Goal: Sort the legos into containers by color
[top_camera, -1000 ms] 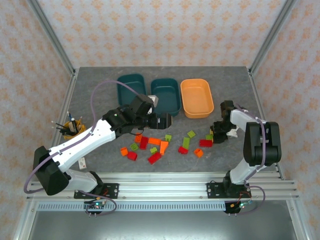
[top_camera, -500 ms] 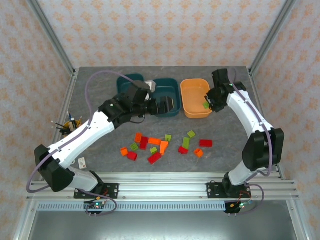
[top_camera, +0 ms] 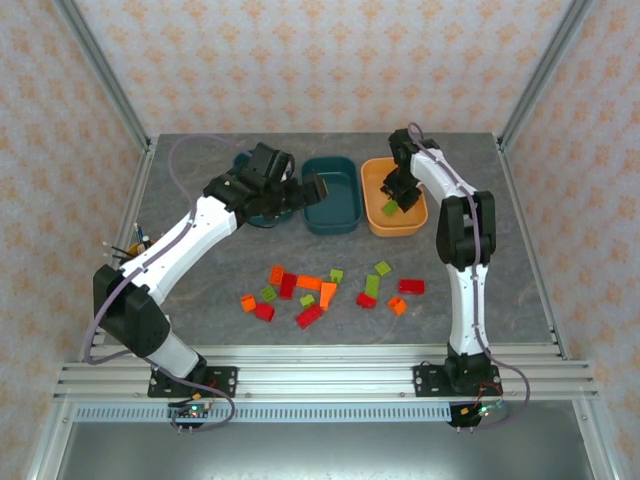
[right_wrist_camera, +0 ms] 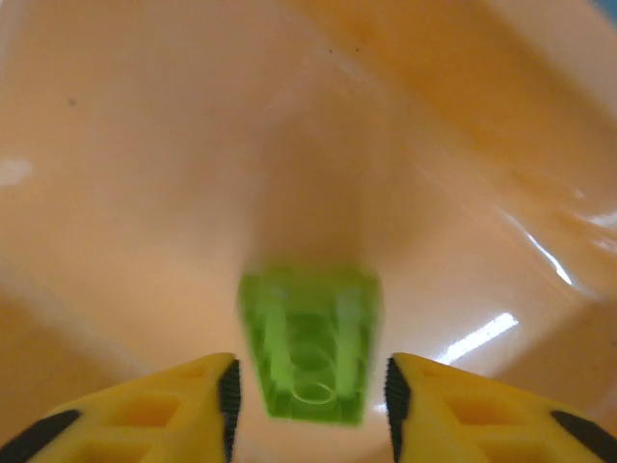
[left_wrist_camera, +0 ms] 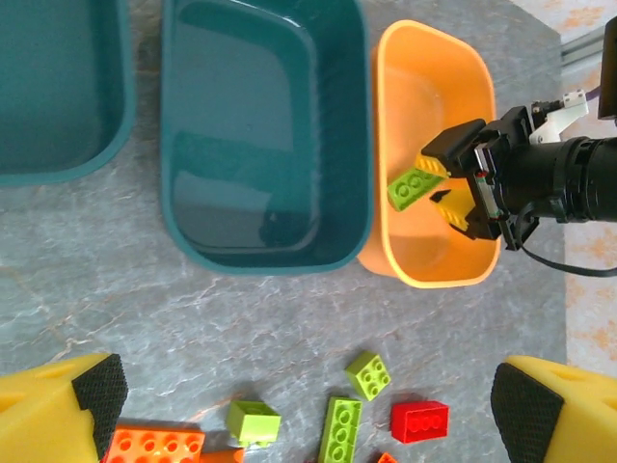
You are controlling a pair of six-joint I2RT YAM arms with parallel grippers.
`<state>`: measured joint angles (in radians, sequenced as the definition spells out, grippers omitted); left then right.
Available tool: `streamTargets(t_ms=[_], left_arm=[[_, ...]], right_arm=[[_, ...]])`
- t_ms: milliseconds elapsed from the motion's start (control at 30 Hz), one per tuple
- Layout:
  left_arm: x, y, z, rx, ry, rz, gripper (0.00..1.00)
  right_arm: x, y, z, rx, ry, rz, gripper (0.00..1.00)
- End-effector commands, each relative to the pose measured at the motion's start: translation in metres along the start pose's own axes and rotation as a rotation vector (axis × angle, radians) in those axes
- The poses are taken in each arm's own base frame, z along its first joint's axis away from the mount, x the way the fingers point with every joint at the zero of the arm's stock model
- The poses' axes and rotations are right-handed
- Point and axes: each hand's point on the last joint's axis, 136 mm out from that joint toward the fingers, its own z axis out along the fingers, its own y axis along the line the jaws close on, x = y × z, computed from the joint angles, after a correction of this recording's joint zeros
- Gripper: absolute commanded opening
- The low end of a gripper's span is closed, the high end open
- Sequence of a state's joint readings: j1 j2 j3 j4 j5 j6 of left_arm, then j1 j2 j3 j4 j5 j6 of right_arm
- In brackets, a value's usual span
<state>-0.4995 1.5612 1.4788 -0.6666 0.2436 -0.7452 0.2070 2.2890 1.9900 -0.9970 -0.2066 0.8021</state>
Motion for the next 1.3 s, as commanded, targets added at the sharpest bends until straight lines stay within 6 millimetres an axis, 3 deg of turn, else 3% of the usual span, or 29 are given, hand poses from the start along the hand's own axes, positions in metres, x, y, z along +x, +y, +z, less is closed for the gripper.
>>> streamTargets(t_ms=[0, 100, 300, 400, 500, 600, 733, 800, 867, 1000, 1133, 1267], left_arm=[[0.01, 0.028, -0.012, -0.097, 0.011, -0.028, 1.0], [0.021, 0.045, -0.02, -0.151, 0.023, -0.029, 1.0], [0.05, 0.09, -0.042, -0.3, 0.065, -0.074, 0.98], [0.075, 0.116, -0.054, -0.381, 0.107, -0.134, 0.95], [0.106, 0.146, -0.061, -0.455, 0.15, -0.228, 0.91], [0.138, 0.165, -0.06, -0.479, 0.171, -0.342, 0.88], [0.178, 0.183, -0.047, -0.482, 0.174, -0.528, 0.86], [0.19, 0.187, -0.041, -0.474, 0.168, -0.593, 0.85], [0.196, 0.189, -0.034, -0.464, 0.164, -0.642, 0.85], [0.202, 0.189, -0.023, -0.457, 0.15, -0.721, 0.85], [0.208, 0.182, -0.007, -0.439, 0.146, -0.766, 0.84], [0.212, 0.18, -0.005, -0.484, 0.151, -0.738, 0.81]], right_arm=[[0.0, -0.002, -0.019, 0.019, 0.003, -0.005, 0.52], [-0.002, 0.006, -0.037, -0.018, -0.015, -0.017, 0.58], [-0.001, 0.031, -0.126, -0.164, -0.18, -0.137, 0.61], [0.021, 0.041, -0.167, -0.249, -0.263, -0.266, 0.6], [0.07, 0.054, -0.19, -0.43, -0.279, -0.452, 0.61], [0.143, 0.053, -0.193, -0.663, -0.196, -0.657, 0.65], [0.227, 0.016, -0.191, -0.84, -0.152, -0.879, 0.69], [0.253, -0.007, -0.192, -0.916, -0.198, -0.947, 0.74], [0.266, -0.03, -0.191, -0.967, -0.243, -0.969, 0.82], [0.273, -0.058, -0.178, -0.924, -0.23, -1.005, 0.84], [0.277, -0.065, -0.175, -0.912, -0.211, -1.042, 0.84], [0.278, -0.064, -0.17, -0.902, -0.201, -1.047, 0.84]])
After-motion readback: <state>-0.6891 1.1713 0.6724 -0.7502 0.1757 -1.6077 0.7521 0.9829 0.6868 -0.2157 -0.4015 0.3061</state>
